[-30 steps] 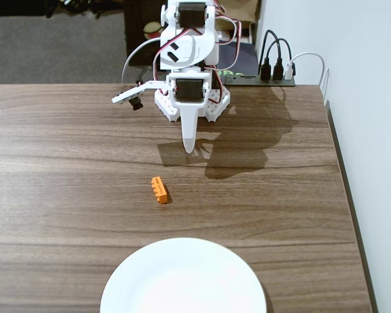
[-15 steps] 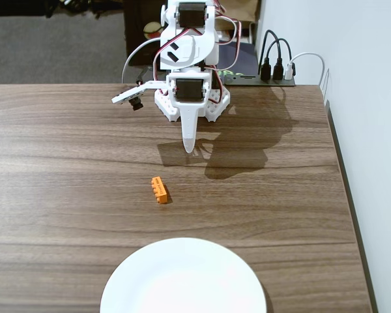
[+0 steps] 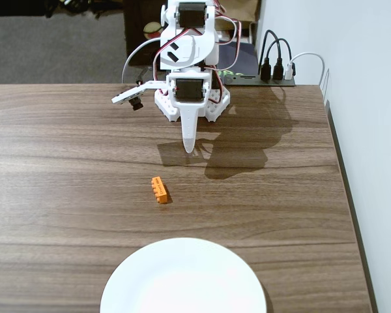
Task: Grasp a lego block and put it on the plate.
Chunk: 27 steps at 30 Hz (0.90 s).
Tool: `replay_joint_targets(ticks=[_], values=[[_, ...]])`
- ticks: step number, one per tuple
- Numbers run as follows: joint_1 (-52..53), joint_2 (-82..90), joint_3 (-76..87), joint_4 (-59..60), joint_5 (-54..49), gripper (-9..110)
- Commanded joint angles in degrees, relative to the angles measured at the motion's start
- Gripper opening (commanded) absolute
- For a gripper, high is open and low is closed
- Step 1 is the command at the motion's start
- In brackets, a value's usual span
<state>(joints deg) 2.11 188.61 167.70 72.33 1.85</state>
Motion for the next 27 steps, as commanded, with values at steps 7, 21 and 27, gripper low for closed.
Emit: replay_joint_targets(ticks=[7,21,27], values=[[-0.18,0.0,-0.26,0.26,0.18,1],[2.99,-7.65,-3.34,-3.43,0.35,1],[6.33,-15.47,-7.29,-6.15,-0.35,1]])
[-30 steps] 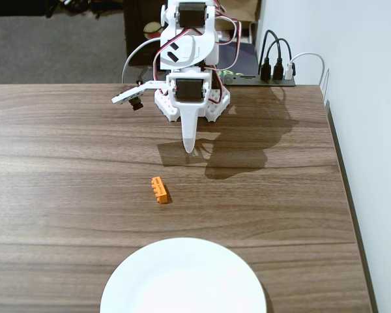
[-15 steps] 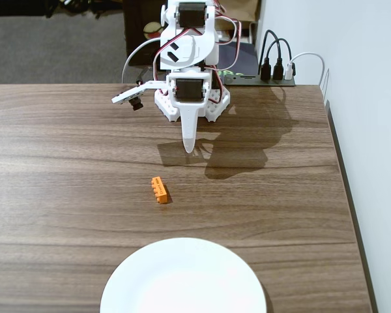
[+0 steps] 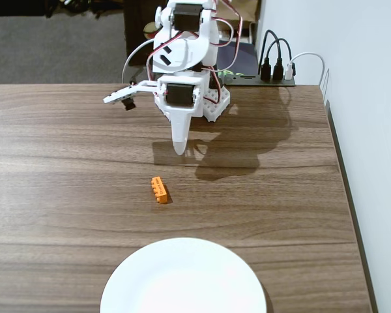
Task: Grasp a lego block and put it on the plate.
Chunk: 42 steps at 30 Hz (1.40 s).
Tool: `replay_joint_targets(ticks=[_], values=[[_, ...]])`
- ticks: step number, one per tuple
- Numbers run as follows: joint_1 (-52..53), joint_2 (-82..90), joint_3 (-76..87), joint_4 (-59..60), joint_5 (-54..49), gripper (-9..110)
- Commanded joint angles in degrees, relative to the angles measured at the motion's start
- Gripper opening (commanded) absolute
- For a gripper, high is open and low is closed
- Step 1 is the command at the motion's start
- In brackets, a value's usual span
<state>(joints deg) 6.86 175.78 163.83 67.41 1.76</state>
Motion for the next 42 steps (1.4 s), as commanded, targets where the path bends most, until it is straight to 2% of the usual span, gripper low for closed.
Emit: replay_joint_targets(ticks=[1,5,15,21,31,42], values=[[1.93,-3.96,-4.22,-1.67,-0.35,1],[3.96,-9.76,-8.61,-2.72,-1.58,1],[11.69,-22.59,-18.28,-1.85,-12.04,1],[16.52,-27.25,-20.74,-1.93,-23.47,1],[22.32,-38.67,-28.21,-3.34,-36.39,0],[19.78,-50.27,-34.19,-5.71,-59.06,0]])
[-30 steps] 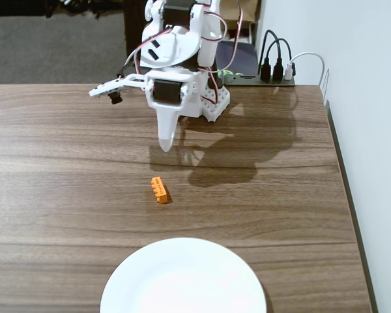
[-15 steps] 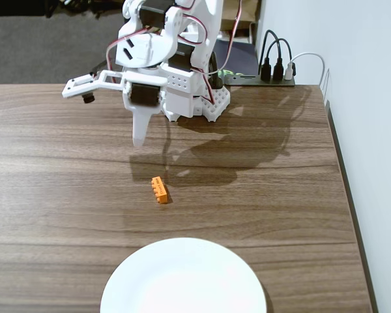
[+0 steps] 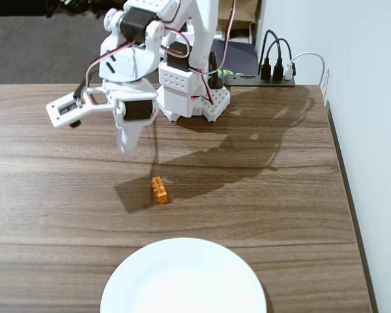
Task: Grasp a lego block and put it on the plate.
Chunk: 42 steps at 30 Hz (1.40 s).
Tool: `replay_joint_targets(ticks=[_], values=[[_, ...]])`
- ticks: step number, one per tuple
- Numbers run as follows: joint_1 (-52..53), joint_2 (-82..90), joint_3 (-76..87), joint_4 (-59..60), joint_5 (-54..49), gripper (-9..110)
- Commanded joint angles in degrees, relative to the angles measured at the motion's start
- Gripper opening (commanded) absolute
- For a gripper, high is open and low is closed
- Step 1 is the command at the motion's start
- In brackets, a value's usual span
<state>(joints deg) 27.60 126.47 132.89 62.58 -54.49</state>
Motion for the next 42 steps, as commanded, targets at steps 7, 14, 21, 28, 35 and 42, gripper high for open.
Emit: replay_joint_targets(ticks=[7,14,21,28,35,42], values=[[-5.1,-4.48,-7.21,2.11,-19.6,1],[-6.42,-3.87,-7.73,4.22,-37.09,1],[-7.38,-6.33,-9.93,7.73,-48.52,1],[-6.86,-9.14,-11.78,9.14,-55.99,1],[-6.77,-11.51,-13.97,10.28,-57.57,4],[-6.42,-11.95,-13.97,9.93,-58.54,23]])
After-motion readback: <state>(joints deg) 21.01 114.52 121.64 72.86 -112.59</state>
